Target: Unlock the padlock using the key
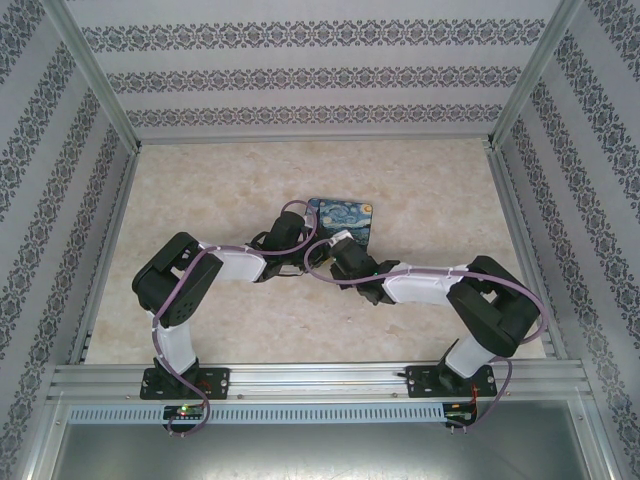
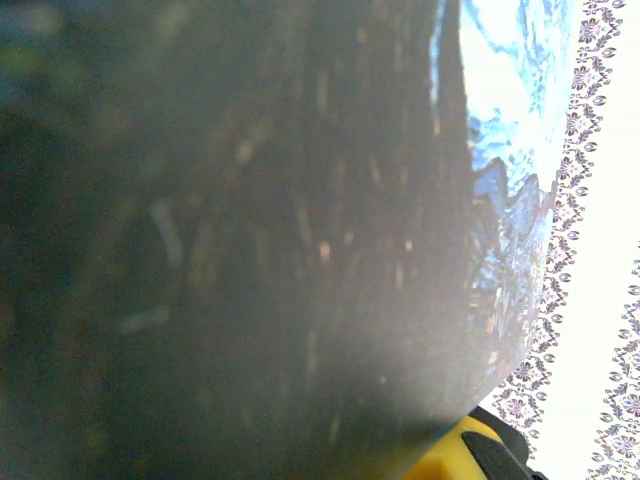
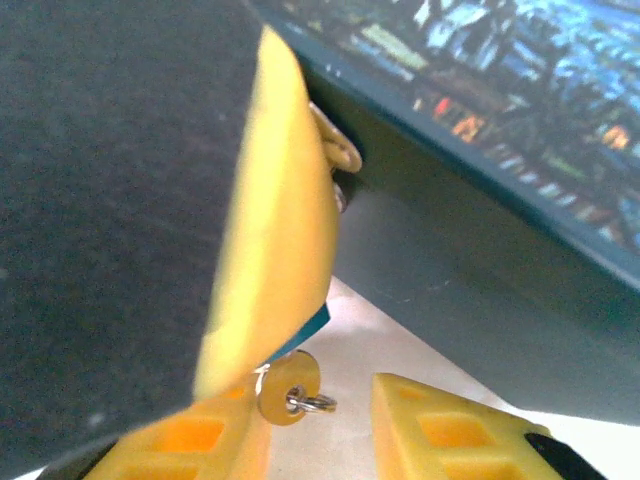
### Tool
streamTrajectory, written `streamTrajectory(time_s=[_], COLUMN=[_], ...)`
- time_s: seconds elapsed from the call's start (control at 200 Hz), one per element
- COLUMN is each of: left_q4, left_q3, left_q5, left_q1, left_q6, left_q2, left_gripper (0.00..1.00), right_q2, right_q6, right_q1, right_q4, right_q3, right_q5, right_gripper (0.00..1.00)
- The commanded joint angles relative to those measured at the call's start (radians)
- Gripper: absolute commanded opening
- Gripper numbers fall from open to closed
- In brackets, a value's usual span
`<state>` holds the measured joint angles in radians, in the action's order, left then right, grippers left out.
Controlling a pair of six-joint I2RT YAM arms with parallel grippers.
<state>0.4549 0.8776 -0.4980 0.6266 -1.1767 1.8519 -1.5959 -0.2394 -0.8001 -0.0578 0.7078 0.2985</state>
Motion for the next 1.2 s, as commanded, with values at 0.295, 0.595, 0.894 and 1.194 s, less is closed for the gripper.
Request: streamTrajectory(time_s=[0.295, 0.595, 0.894, 1.194], left_q4=[-0.044, -0.045, -0.069, -0.098], left_q3=[-0.001, 0.002, 0.006, 0.022], left_q5=[-0.046, -0.041, -0.031, -0.035], left_q1=[-0.004, -0.003, -0.004, -0.004], left_q6=[-0.005, -0.008, 0.000, 0.016], left_q2=[-0.022, -0.019, -0.019, -0.022], left_gripper=[0.00, 0.00, 0.00, 0.00], right_q2=[0.025, 0.099, 0.302, 0.324], right_q6=[0.007, -0.024, -0.123, -0.149], right_q1=[0.012, 0.047, 0.143, 0.149], right_q4=[-0.018, -0.010, -0.003, 0.019], right_q3=[0.041, 0.012, -0.099, -0.124], right_q5=[-0.087, -0.200, -0.296, -0.311], right_gripper=[0.00, 0.36, 0.52, 0.50])
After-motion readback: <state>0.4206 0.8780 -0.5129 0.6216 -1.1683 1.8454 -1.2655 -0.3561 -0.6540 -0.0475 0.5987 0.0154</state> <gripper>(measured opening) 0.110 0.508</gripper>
